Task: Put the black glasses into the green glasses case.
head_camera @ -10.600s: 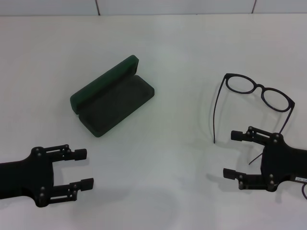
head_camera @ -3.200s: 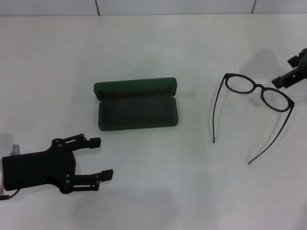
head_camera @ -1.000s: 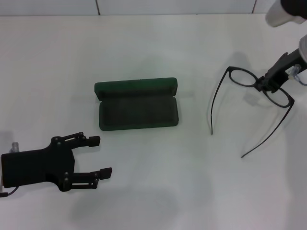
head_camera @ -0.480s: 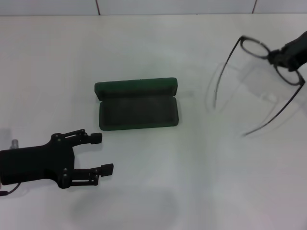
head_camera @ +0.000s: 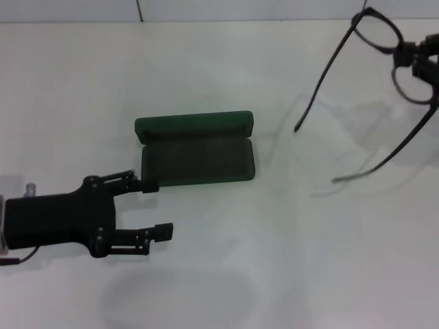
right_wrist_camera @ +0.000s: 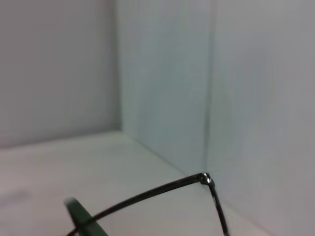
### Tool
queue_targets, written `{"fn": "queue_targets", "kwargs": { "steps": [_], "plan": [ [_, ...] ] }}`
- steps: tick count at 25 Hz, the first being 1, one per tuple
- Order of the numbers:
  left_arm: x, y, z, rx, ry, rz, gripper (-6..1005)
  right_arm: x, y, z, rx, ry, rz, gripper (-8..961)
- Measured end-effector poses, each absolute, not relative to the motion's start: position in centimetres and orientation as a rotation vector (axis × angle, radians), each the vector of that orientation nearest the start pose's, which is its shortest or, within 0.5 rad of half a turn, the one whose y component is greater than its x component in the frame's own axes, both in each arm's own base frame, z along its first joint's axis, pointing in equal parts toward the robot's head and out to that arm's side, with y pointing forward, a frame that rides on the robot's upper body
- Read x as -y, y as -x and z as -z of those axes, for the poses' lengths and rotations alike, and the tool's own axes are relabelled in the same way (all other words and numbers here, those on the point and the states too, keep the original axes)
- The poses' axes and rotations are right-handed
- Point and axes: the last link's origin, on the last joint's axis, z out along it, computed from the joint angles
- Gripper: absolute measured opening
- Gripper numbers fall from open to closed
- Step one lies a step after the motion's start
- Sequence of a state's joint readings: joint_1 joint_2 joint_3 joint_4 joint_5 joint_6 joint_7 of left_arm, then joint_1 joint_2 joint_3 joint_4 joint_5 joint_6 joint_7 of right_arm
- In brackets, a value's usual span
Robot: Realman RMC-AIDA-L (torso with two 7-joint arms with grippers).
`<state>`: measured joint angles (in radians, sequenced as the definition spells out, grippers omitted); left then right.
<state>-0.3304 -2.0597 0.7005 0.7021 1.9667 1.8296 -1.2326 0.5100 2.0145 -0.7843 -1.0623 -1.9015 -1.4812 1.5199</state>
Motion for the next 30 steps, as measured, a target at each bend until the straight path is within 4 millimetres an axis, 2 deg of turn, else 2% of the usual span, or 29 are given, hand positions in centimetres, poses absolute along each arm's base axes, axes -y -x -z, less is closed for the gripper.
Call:
{"fn": "queue_targets", "kwargs": {
  "steps": [6,13,21,30],
  "plan": [
    [-26.2,28.3,-1.6,0.473,2.853,0.858,879,-35.2,-23.5,-6.6,-0.086,2.552,-0.763,69],
    [-26.9,26.8,-1.4,0.347,2.89,0.896,880,-35.1,-23.6,-3.7,-0.063,2.568,-0.848,69],
    [-26.9,25.7,-1.7,0.242,2.866,0.999,863,-35.0,-23.3,-2.8,-0.007,2.571,-0.867,70],
    [-27.3,24.0,-1.5,0.144,2.852,1.143,846,-34.8,-22.7,-0.9,0.011,2.554,-0.965,69]
  ]
}}
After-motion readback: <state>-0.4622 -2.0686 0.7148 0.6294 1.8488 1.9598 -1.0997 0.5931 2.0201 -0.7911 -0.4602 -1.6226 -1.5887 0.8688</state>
